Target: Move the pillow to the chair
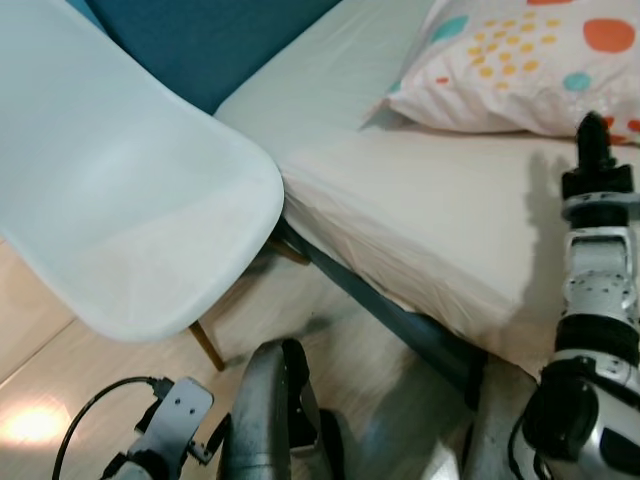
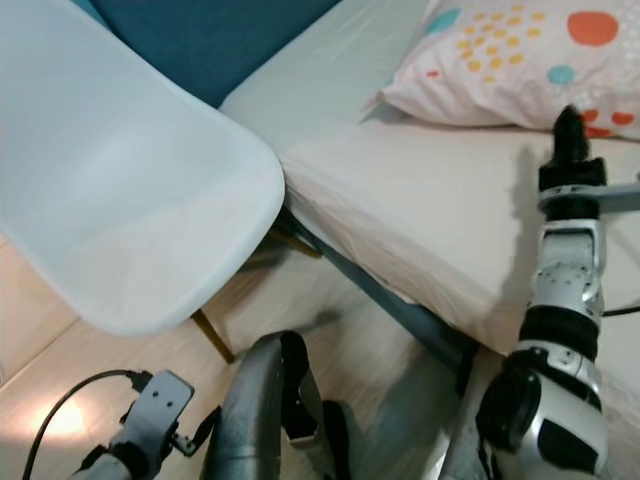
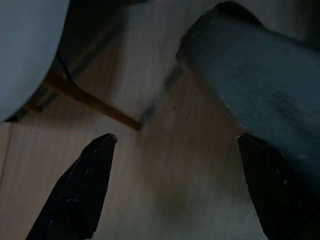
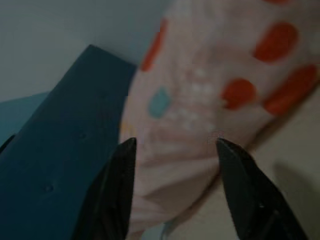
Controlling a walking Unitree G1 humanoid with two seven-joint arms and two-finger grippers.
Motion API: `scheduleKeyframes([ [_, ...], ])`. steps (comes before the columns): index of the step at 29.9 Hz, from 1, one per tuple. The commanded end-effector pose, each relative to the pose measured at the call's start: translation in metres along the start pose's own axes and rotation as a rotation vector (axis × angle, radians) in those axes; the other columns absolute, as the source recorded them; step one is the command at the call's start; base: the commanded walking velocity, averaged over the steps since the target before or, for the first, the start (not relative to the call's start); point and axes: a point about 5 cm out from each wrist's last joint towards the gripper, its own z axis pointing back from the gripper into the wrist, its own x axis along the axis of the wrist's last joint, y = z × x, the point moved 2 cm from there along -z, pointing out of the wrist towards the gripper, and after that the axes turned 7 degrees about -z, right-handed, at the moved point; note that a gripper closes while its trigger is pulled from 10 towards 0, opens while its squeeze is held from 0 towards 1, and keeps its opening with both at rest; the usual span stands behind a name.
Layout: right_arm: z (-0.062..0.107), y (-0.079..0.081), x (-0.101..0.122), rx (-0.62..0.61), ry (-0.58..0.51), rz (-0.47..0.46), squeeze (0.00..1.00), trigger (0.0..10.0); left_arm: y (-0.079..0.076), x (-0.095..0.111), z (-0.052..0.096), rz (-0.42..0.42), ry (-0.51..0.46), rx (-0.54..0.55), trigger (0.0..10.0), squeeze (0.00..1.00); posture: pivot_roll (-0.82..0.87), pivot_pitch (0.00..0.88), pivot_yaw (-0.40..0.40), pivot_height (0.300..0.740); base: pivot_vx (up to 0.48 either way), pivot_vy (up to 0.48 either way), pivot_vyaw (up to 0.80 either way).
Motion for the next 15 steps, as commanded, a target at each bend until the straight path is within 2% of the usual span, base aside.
scheduleKeyframes([
  [1,0.001,-0.006,-0.004,-0.024,-0.002,-0.027,1.00,10.0,-0.014,-0.011,0.011,0.008,0.047,-0.078,10.0,0.00,0.19,0.424,0.306,0.496,0.000,0.000,0.00],
  [5,-0.008,-0.004,-0.002,-0.033,-0.017,-0.045,1.00,10.0,-0.013,-0.006,0.019,0.003,0.032,-0.087,10.0,0.00,0.22,0.454,0.324,0.496,0.000,0.000,0.00],
  [11,-0.024,0.007,0.026,-0.019,-0.116,-0.054,1.00,10.0,-0.008,0.002,0.031,-0.011,0.020,-0.099,10.0,0.00,0.25,0.478,0.345,0.496,0.000,0.000,0.00],
  [15,-0.031,0.014,0.036,0.002,-0.142,-0.055,1.00,10.0,-0.006,0.006,0.037,-0.014,0.016,-0.104,10.0,0.00,0.26,0.492,0.355,0.496,0.000,0.000,0.00],
])
